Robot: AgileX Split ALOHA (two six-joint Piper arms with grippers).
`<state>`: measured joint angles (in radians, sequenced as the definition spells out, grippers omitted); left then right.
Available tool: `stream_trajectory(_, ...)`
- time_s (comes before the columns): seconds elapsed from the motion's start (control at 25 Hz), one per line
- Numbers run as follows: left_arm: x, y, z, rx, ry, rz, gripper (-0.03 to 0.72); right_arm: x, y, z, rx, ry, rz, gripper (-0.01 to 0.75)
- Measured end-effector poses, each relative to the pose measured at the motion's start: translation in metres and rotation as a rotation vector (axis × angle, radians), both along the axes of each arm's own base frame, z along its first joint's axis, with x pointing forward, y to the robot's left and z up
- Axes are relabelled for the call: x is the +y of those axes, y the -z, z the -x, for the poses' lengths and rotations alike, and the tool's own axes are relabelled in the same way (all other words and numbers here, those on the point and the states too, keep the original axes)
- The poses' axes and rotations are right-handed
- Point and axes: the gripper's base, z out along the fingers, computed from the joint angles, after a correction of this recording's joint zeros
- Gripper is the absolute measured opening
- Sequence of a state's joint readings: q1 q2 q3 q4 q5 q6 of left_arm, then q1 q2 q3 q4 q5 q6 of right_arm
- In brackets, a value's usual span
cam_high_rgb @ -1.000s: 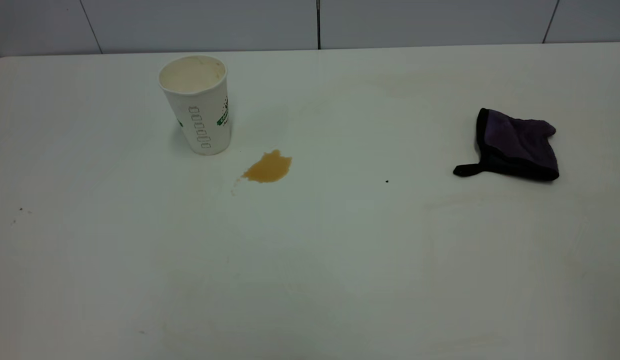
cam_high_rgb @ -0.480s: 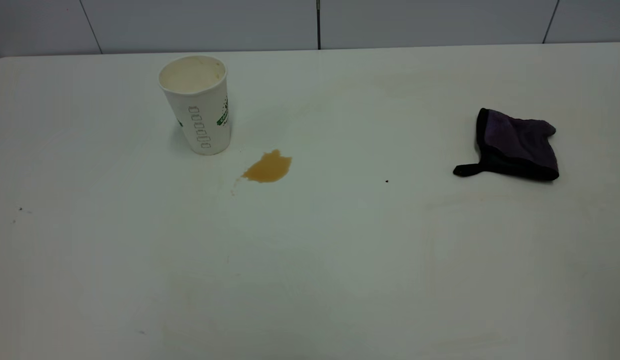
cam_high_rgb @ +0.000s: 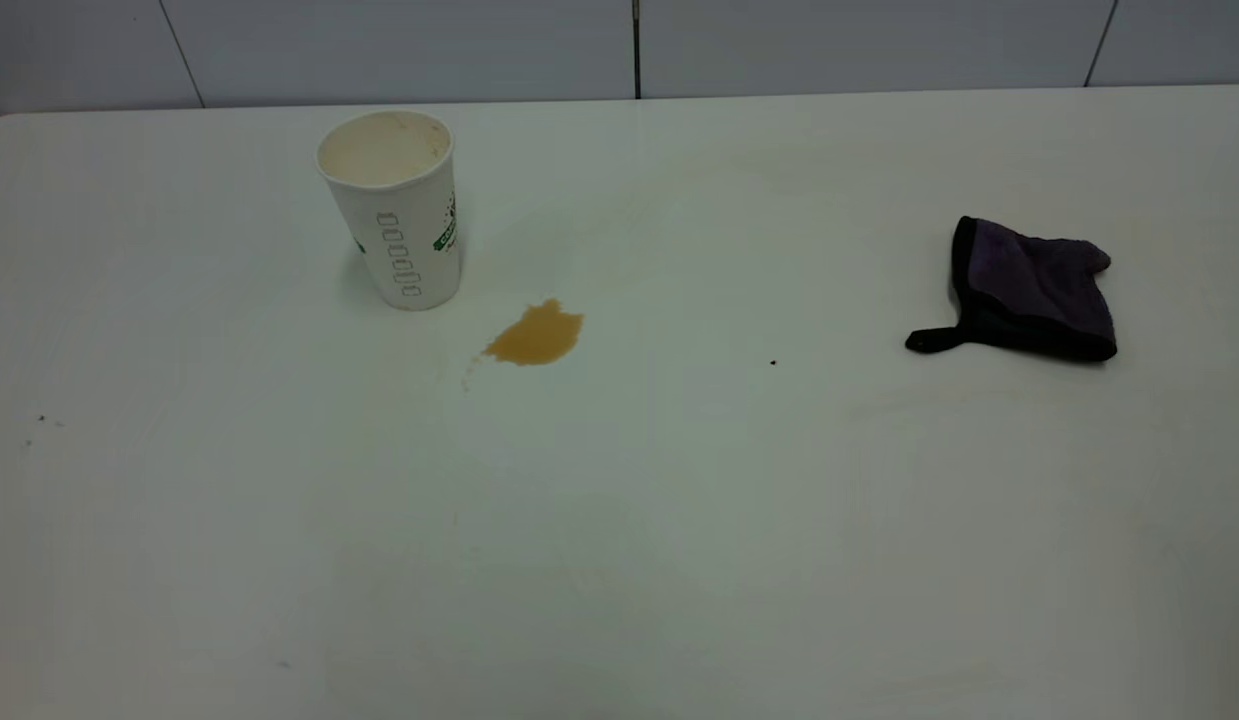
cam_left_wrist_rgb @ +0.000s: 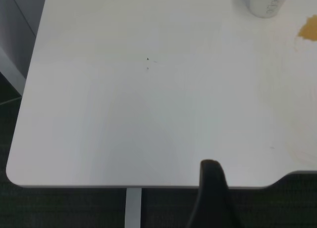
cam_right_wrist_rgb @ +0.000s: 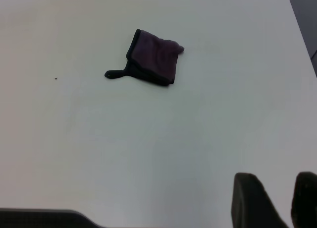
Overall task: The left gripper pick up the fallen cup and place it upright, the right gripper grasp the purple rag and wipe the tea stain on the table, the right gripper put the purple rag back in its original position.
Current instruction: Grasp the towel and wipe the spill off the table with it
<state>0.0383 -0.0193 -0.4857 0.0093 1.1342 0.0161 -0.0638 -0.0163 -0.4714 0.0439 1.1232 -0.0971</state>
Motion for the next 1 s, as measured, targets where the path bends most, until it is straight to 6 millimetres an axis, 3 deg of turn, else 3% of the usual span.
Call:
stream_trajectory(0.4,0.000,0.000,0.000,0.000,0.000,0.000,0.557,-0.001,0.000,0.000,-0.003,0.056,-0.075,0.251)
stream_trajectory(0.48,0.000,0.000,0.000,0.000,0.000,0.000,0.557,-0.001,-0.005,-0.002,-0.008,0.059,-0.081,0.291)
stream_trajectory(0.6,0.000,0.000,0.000,0.000,0.000,0.000,0.557,-0.003,-0.023,-0.016,-0.024,0.062,-0.068,0.412)
stream_trajectory(0.8,0.000,0.000,0.000,0.000,0.000,0.000,0.557,-0.011,-0.052,-0.073,0.089,0.077,0.011,0.678)
stream_trajectory(1.0,0.000,0.000,0.000,0.000,0.001,-0.001,0.557,-0.018,-0.048,-0.155,0.218,0.070,0.038,0.725)
